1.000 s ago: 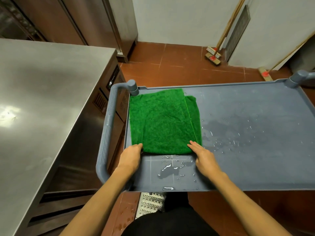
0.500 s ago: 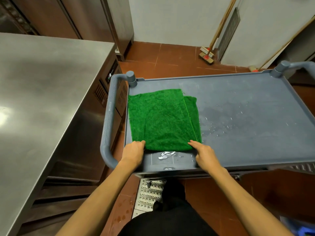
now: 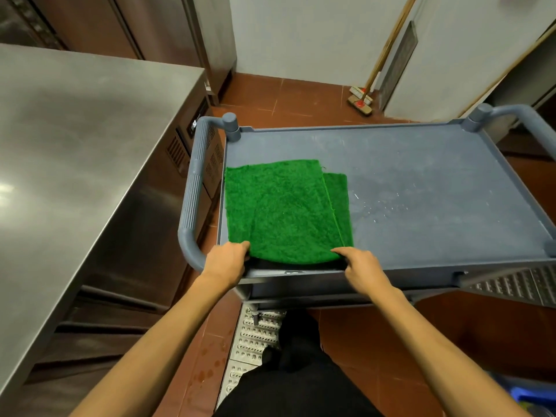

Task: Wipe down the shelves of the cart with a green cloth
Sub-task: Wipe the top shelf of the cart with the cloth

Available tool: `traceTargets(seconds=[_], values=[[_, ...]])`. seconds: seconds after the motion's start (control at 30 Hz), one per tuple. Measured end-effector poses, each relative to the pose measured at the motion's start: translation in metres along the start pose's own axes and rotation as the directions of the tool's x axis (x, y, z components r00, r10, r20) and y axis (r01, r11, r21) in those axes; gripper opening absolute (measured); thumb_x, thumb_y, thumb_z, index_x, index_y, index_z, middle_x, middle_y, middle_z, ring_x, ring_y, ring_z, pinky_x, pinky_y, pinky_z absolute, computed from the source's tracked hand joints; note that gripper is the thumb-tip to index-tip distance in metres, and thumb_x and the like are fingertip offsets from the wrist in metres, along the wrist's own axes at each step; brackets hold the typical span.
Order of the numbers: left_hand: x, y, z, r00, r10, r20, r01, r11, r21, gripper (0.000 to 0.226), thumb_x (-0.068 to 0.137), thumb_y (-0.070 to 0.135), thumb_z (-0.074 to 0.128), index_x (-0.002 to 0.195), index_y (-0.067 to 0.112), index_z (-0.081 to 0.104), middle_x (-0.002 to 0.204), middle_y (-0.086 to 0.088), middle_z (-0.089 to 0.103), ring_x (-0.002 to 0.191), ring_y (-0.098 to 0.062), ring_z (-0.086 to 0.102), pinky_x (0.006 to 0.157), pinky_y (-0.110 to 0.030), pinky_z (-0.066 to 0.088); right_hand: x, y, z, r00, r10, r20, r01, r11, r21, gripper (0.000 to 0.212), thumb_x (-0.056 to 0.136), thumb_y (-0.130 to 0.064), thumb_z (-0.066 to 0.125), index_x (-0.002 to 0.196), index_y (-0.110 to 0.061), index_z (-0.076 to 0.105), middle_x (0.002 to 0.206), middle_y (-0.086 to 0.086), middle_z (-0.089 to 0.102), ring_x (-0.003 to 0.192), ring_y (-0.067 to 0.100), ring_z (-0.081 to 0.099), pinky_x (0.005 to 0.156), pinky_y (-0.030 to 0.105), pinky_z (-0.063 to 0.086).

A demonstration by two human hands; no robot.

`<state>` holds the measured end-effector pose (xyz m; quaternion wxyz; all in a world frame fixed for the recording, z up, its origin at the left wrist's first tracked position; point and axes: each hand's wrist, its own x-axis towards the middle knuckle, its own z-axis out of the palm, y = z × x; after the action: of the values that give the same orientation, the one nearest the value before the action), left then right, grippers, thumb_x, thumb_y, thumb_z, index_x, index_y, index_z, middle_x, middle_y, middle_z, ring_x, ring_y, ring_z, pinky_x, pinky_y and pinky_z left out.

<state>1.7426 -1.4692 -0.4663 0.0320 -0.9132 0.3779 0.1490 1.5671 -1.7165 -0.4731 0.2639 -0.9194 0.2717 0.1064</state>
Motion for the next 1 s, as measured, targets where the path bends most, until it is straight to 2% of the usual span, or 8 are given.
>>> traceTargets(seconds=[0.17,0.33,0.47,0.63,0.77,0.87,0.93,1.0], values=[[-0.010,-0.001,-0.004,0.997,0.018,-0.079,-0.020,0.999,-0.029,0.008,0.091,0.015,0.049,0.096,0.015,0.055,0.091,-0.009,0.070,0.092,-0.035,0.063,0.080,-0.038,0.036,-0.008,-0.001,-0.013,1.000,-0.021,-0.001,0.021,1.000,0.003,0.062,0.083,0.010,0.043,0.132,-0.023,0.060,0.130,0.013,0.063,0.118,0.032,0.058,0.097,0.040,0.049],[-0.024,-0.006,-0.007,0.979,0.078,-0.190,-0.098,0.990,-0.098,0.011,0.093,0.020,0.049,0.086,0.014,0.055,0.081,-0.009,0.069,0.081,-0.035,0.063,0.073,-0.038,0.033,-0.015,0.001,-0.026,1.000,-0.012,0.007,0.012,1.000,0.007,0.057,0.086,0.006,0.042,0.129,-0.026,0.061,0.121,0.014,0.067,0.110,0.031,0.061,0.090,0.040,0.051],[-0.039,-0.008,-0.010,0.968,0.124,-0.218,-0.159,0.975,-0.153,0.015,0.094,0.023,0.052,0.080,0.017,0.053,0.077,-0.007,0.069,0.076,-0.033,0.063,0.073,-0.036,0.039,-0.022,0.004,-0.034,1.000,-0.010,0.013,0.010,1.000,0.012,0.046,0.093,0.000,0.042,0.126,-0.026,0.062,0.122,0.016,0.066,0.109,0.034,0.061,0.086,0.040,0.052],[-0.060,-0.007,-0.017,0.968,0.113,-0.225,-0.155,0.972,-0.178,0.013,0.094,0.026,0.054,0.086,0.018,0.060,0.079,-0.005,0.068,0.080,-0.031,0.061,0.066,-0.033,0.031,-0.036,0.005,-0.044,0.998,-0.038,0.060,0.040,0.999,-0.026,0.038,0.098,-0.007,0.044,0.126,-0.025,0.062,0.129,0.012,0.064,0.111,0.032,0.060,0.086,0.038,0.050],[-0.077,-0.006,-0.028,0.990,0.064,-0.129,-0.094,0.966,-0.241,0.013,0.095,0.030,0.052,0.089,0.022,0.060,0.083,-0.003,0.065,0.081,-0.028,0.061,0.064,-0.038,0.045,-0.048,0.004,-0.054,0.991,-0.047,0.129,0.052,0.998,-0.031,0.035,0.099,-0.009,0.045,0.127,-0.024,0.061,0.126,0.011,0.065,0.104,0.029,0.063,0.089,0.041,0.050],[-0.087,-0.005,-0.039,0.997,0.076,0.006,-0.072,0.968,-0.239,0.015,0.097,0.033,0.050,0.090,0.024,0.059,0.084,0.001,0.065,0.082,-0.023,0.062,0.066,-0.039,0.050,-0.054,0.003,-0.061,0.981,-0.059,0.186,0.068,0.997,-0.042,0.034,0.099,-0.011,0.046,0.126,-0.023,0.061,0.123,0.007,0.067,0.105,0.024,0.062,0.087,0.035,0.048],[-0.090,-0.006,-0.048,0.995,0.091,0.051,-0.077,0.970,-0.231,0.015,0.098,0.035,0.051,0.093,0.025,0.061,0.085,0.002,0.066,0.083,-0.022,0.062,0.069,-0.039,0.051,-0.055,0.002,-0.067,0.968,-0.078,0.240,0.093,0.994,-0.054,0.033,0.098,-0.011,0.047,0.125,-0.022,0.063,0.116,0.004,0.068,0.096,0.017,0.060,0.077,0.026,0.042],[-0.091,-0.008,-0.058,0.993,0.094,0.075,-0.074,0.969,-0.236,0.015,0.098,0.036,0.051,0.098,0.027,0.063,0.088,0.002,0.067,0.085,-0.022,0.063,0.072,-0.039,0.051,-0.055,0.000,-0.074,0.954,-0.093,0.284,0.112,0.992,-0.053,0.032,0.097,-0.010,0.048,0.122,-0.021,0.065,0.095,-0.001,0.066,0.082,0.011,0.054,0.067,0.022,0.037]])
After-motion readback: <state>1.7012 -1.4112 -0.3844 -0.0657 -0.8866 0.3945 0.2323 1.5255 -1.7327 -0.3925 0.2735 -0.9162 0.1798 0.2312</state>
